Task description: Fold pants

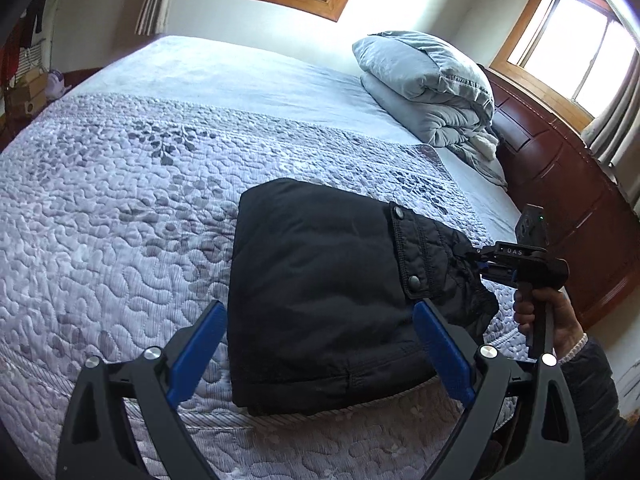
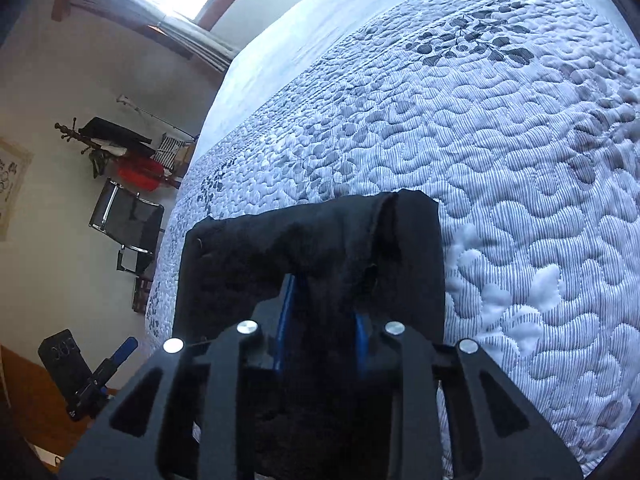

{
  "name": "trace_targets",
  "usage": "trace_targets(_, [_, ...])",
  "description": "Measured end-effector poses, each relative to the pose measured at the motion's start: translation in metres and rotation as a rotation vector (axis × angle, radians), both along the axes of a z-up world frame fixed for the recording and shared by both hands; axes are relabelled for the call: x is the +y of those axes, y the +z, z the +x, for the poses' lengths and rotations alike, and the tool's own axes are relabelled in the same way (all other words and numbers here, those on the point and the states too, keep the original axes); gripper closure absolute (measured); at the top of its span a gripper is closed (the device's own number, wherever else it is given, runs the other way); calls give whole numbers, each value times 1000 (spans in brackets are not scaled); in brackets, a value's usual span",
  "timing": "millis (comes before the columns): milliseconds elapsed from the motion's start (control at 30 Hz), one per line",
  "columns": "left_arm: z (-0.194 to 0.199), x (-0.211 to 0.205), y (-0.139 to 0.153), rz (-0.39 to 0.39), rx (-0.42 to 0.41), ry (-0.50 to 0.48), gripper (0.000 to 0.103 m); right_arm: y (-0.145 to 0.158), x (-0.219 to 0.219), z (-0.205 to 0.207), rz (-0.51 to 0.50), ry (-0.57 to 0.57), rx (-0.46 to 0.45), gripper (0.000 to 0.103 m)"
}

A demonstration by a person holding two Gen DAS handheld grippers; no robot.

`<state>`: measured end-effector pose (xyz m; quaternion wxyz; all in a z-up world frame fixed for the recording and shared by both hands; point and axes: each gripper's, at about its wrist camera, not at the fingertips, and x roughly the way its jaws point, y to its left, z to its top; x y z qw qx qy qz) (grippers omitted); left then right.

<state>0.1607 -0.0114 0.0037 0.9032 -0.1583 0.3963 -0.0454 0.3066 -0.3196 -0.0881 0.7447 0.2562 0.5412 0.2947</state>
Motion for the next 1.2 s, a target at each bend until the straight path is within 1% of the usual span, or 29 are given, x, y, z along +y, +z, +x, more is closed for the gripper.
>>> trace_targets(33, [-1,-3,3,14,-4,-4,8,2,-1,-4,4,4,-7,61])
trace_targets(100, [-3,-6,10,42,-9,-7,8,8,-2,-14,-11,10,-26,48])
trace_targets(167, [-6,-9,15,61,-22,-9,7,13,-4,-27,-20,16,-43,47])
trace_targets(233, [-9,-12,20,86,-25,1,6,15,-7,-41,-13,21,-44,43])
trace_targets(300, [-13,-14,25,101,-31,3,6,17,-10,-56,-15,26,-48,34])
trace_targets(433, [-17,-18,31,129,-42,6,4,20,-18,-85,-21,26,-62,31])
trace_targets(500, [-17,-19,32,134,-43,1,4,20,-25,-96,-30,12,-63,21])
trace_targets(567, [-15,-17,30,126,-35,-13,4,22,-31,-102,-39,9,-68,16])
trace_targets(600, [-12,-15,26,103,-22,-28,4,23,-36,-104,-45,2,-74,13])
trace_targets(667, [-4,-7,16,39,14,-58,4,24,-45,-103,-45,-7,-70,12])
trace_targets(767, [18,22,-15,-93,140,-70,4,21,-55,-97,-18,-20,-41,11])
trace_targets(800, [27,37,-28,-147,182,-65,4,19,-57,-93,0,-12,-32,11])
trace_targets(867, [43,63,-55,-221,264,-27,4,13,-58,-86,24,12,-22,11])
trace_targets(967, [62,84,-85,-322,322,-37,4,1,-59,-73,51,22,-6,11])
trace_targets(1067, [76,83,-103,-422,348,-104,4,-19,-59,-58,80,19,44,11])
trace_targets(1100, [81,81,-110,-449,364,-113,4,-24,-59,-54,80,19,57,11])
trace_targets(1167, [89,76,-119,-474,392,-136,4,-34,-58,-48,91,24,77,11])
trace_targets(1200, [92,74,-125,-492,403,-143,4,-39,-58,-45,118,28,89,11])
